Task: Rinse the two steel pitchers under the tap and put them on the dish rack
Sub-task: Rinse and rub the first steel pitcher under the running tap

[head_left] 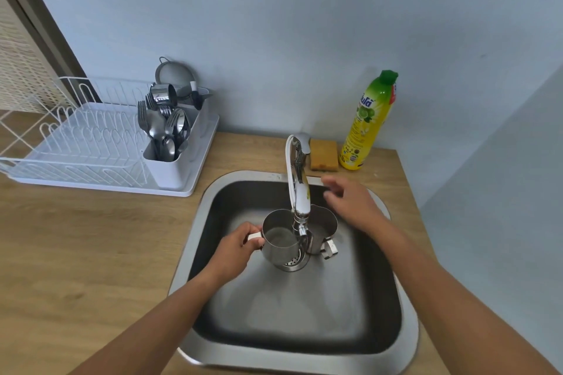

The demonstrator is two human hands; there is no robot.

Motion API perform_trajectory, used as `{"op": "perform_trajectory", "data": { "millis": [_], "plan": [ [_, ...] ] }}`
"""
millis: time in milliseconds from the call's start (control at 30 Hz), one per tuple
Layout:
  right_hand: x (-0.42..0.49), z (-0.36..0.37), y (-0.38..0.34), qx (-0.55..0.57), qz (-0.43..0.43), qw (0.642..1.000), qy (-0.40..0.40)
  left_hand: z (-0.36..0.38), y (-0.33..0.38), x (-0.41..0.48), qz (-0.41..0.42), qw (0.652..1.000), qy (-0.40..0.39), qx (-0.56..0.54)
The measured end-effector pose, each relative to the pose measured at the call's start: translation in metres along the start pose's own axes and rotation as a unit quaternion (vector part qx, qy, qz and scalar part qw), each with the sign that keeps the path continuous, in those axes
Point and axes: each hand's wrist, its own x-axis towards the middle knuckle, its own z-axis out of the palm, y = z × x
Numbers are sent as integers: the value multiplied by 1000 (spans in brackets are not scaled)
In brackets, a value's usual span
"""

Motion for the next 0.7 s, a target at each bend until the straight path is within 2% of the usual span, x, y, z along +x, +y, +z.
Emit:
{"op": "perform_trajectory", "data": {
  "millis": [67, 133, 267, 400, 700],
  "plan": [
    [20, -15, -16, -23, -38, 996, 81, 1, 3, -1, 5, 1000, 1, 3],
    [44, -21, -30, -81, -75, 989, 103, 1, 4, -2, 9, 1000, -3, 5],
    [80, -14, -48, -207, -102, 973, 16, 3, 6, -3, 8, 1000, 0, 8],
    [95, -1, -48, -267, -104, 956, -63, 4, 5, -4, 3, 1000, 9, 5],
    [100, 9, -36, -330, -143, 933, -14, 5, -1, -3, -14, 1000, 8, 3]
  ]
}}
